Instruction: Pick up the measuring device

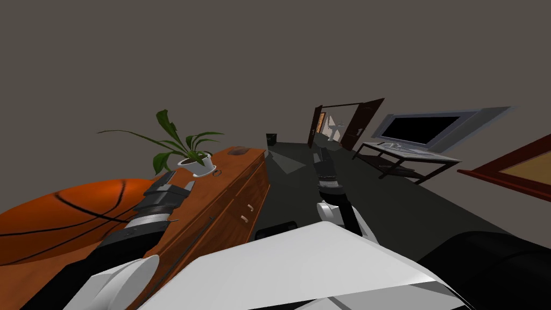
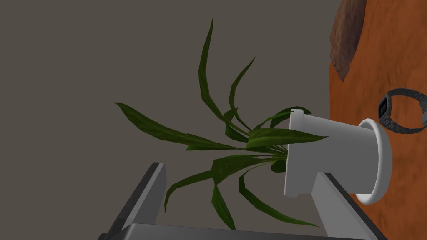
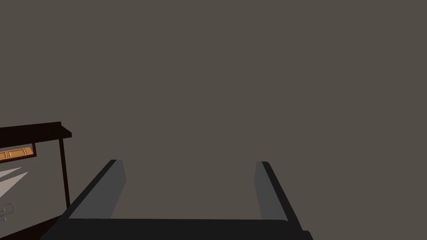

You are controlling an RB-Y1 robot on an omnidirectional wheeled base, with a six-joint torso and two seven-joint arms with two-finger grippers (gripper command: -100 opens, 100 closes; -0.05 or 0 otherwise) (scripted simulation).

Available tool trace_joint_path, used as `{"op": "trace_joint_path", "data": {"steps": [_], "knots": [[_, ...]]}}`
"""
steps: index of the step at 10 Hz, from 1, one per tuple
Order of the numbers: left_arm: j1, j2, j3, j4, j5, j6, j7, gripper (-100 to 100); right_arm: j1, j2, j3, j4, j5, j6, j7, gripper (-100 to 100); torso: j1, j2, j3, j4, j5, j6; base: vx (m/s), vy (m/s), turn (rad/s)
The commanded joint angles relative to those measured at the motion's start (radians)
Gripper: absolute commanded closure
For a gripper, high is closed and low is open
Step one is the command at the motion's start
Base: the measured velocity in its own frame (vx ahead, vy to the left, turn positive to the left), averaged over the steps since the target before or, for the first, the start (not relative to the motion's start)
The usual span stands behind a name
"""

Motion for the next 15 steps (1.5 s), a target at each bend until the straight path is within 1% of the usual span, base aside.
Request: {"op": "trace_joint_path", "data": {"steps": [1,2,3,4,5,6,7,8,9,10,11,12,13,14,15], "knots": [[0.011,0.041,0.045,-0.003,0.05,0.05,0.017,-100,0.0,0.0,0.0,0.0,0.0,0.0,0.0,0,0.0,0.0,0.0,0.0,0.0,0.0,-0.017,0.012,-0.077],[0.011,0.041,0.045,-0.003,0.05,0.062,0.017,-100,0.0,0.0,0.0,0.0,0.0,0.0,0.0,0,0.0,0.0,0.0,0.0,0.0,0.0,-0.013,0.013,-0.031],[0.017,0.075,0.082,-0.008,0.092,0.095,0.03,-100,0.0,0.0,0.0,0.0,0.0,0.0,0.0,0,0.0,0.0,0.0,0.0,0.0,0.0,-0.012,0.017,-0.057],[0.017,0.075,0.082,-0.008,0.092,0.118,0.03,-100,0.0,0.0,0.0,0.0,0.0,0.0,0.0,0,0.0,0.0,0.0,0.0,0.0,0.0,-0.011,0.018,-0.033],[0.023,0.108,0.119,-0.012,0.133,0.148,0.042,-100,0.0,0.0,0.0,0.0,0.0,0.0,0.0,0,0.0,-0.001,0.0,0.0,0.0,0.0,-0.013,0.013,-0.083],[0.023,0.108,0.119,-0.012,0.133,0.175,0.042,-100,0.0,0.0,0.0,0.0,0.0,0.0,0.0,0,0.0,0.0,0.0,0.0,0.0,0.0,-0.012,0.014,-0.044],[0.027,0.141,0.155,-0.015,0.174,0.201,0.054,-100,0.0,0.0,0.0,0.0,0.0,0.0,0.0,0,0.0,-0.001,0.0,0.0,0.0,0.0,-0.009,0.018,-0.077],[0.027,0.141,0.155,-0.015,0.174,0.229,0.054,-100,0.0,0.0,0.0,0.0,0.0,0.0,0.0,0,0.0,-0.001,0.0,0.0,0.0,0.0,-0.006,0.018,-0.042],[0.027,0.141,0.155,-0.015,0.174,0.236,0.054,-100,0.0,0.0,0.0,0.0,0.0,0.0,0.0,0,0.0,-0.001,-0.001,0.0,0.0,0.0,-0.002,0.007,0.003],[0.031,0.173,0.188,-0.016,0.214,0.275,0.064,-100,0.0,0.0,0.0,0.0,0.0,0.0,0.0,0,-0.001,-0.001,-0.001,0.0,0.0,0.0,-0.004,0.006,-0.081],[0.031,0.173,0.188,-0.016,0.214,0.297,0.064,-100,0.0,0.0,0.0,0.0,0.0,0.0,0.0,0,-0.001,-0.001,-0.001,0.0,0.0,0.0,-0.004,0.01,-0.052],[0.033,0.205,0.22,-0.015,0.253,0.326,0.074,-100,0.0,0.0,0.0,0.0,0.0,0.0,0.0,0,-0.001,-0.001,-0.001,0.0,0.0,0.0,-0.002,0.014,-0.114],[0.033,0.205,0.22,-0.015,0.253,0.352,0.074,-100,0.0,0.0,0.0,0.0,0.0,0.0,0.0,0,0.0,-0.001,-0.001,0.0,0.0,0.0,-0.003,0.015,-0.045],[0.035,0.236,0.249,-0.012,0.29,0.382,0.083,-100,0.0,0.0,0.0,0.0,0.0,0.0,0.0,0,0.0,-0.001,-0.001,0.0,0.0,0.0,-0.001,0.011,-0.085],[0.035,0.236,0.249,-0.012,0.29,0.411,0.083,-100,0.0,0.0,0.0,0.0,0.0,0.0,0.0,0,0.0,-0.001,-0.001,0.0,0.0,0.0,0.0,0.012,-0.053]]}}
